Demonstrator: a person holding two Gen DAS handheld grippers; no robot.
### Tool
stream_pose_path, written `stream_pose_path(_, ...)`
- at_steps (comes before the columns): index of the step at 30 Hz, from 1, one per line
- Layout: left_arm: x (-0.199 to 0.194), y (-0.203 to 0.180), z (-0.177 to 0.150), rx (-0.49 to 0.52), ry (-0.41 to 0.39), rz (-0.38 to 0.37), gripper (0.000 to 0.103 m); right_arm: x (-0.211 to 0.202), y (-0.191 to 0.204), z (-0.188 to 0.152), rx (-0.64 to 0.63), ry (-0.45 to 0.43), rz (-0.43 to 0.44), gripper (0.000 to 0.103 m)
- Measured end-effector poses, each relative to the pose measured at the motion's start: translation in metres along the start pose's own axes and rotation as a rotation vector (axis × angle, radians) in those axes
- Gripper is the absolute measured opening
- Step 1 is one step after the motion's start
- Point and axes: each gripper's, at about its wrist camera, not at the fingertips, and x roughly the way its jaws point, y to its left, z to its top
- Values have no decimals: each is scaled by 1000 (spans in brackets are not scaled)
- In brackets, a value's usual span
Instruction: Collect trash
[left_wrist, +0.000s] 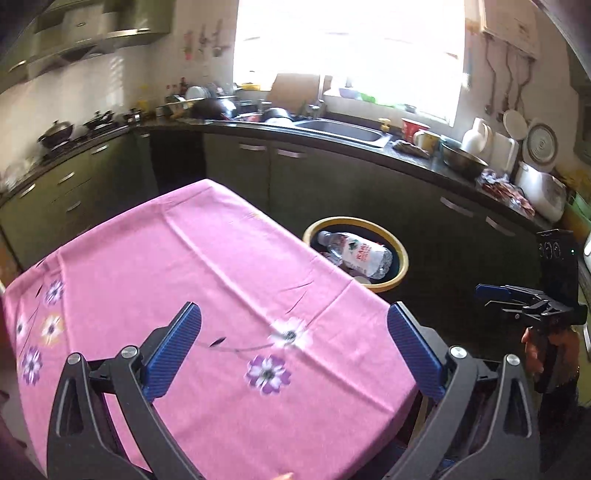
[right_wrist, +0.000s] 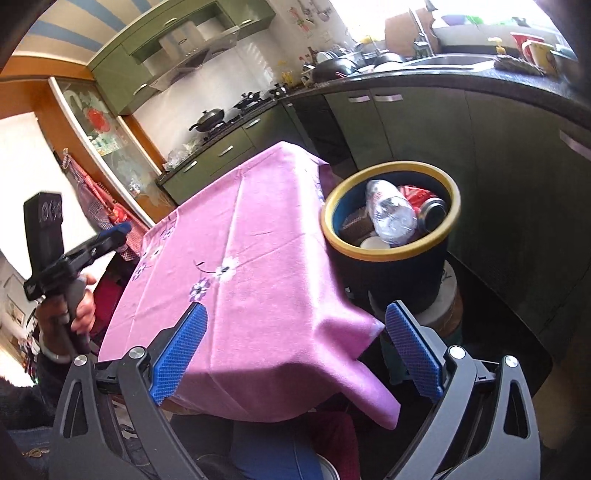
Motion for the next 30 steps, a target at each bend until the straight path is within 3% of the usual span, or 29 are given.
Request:
stream_pose_path(6, -81, 31, -51, -130, -94, 276, 96, -9, 37, -4, -94, -33, -32, 98)
stream_pose_path(14, -158, 39, -93, -265, -170, 497, 96, -33, 84, -6, -219, -133, -113, 98)
stream_pose_path(21, -191, 38, -104, -328, -223, 528, 96, -53, 122, -6, -308, -219, -127, 98)
stream_pose_path(30, -185, 40, -103, -327, -218, 500, 96, -59, 142, -6, -325, -248, -164, 98)
